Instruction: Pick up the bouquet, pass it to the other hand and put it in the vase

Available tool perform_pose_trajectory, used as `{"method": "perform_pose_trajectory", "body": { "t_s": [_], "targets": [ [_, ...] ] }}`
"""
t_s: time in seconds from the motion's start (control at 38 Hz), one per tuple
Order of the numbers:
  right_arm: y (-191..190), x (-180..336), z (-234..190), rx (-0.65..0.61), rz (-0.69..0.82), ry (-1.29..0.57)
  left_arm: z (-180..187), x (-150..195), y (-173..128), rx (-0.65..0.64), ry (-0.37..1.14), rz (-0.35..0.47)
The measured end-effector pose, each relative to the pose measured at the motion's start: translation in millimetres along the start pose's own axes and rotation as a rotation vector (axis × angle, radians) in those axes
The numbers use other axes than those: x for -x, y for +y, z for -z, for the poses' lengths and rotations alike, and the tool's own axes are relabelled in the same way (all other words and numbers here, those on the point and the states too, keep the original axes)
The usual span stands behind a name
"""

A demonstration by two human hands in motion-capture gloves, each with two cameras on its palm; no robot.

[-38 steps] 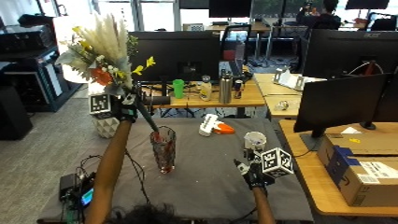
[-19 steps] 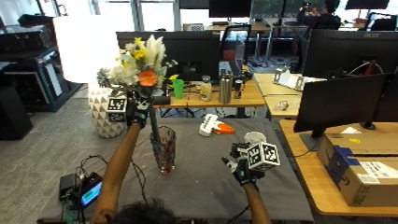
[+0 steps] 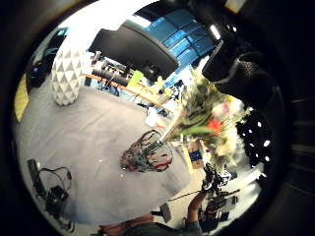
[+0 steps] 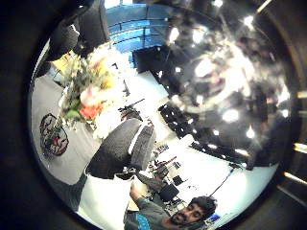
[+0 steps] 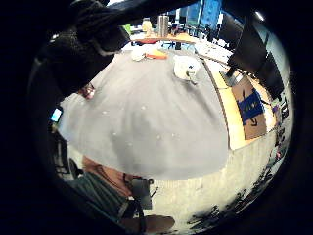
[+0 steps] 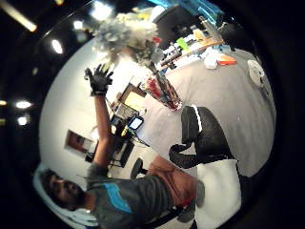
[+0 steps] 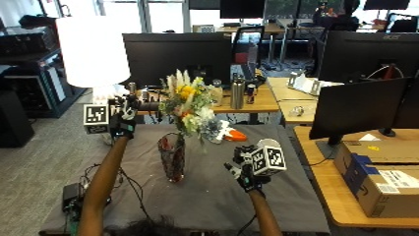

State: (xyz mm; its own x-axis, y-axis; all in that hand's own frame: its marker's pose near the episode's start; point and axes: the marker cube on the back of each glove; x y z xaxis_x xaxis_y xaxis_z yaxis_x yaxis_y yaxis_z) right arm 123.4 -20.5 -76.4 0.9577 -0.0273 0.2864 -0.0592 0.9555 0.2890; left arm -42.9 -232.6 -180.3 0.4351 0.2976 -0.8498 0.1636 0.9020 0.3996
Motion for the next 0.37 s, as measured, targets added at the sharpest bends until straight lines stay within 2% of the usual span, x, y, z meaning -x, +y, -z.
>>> {"method": "perform_pose_trajectory", "body": {
  "t_s": [0.05, 0.08, 0.26, 0.37],
  "targets": [
    [-1, 8, 0, -0.002, 0.014, 0.0, 17, -17, 9, -0.023, 0.033, 0.07],
    [-2, 12, 0, -0.003, 0.021, 0.0, 23, -22, 12, -0.026, 0.043, 0.076],
    [-6, 27, -3, -0.005, 0.052, -0.002, 45, -31, 23, -0.013, 0.086, 0.03],
    [-8, 30, -6, -0.002, 0.061, -0.013, 52, -30, 28, -0.009, 0.086, 0.046]
  ]
}}
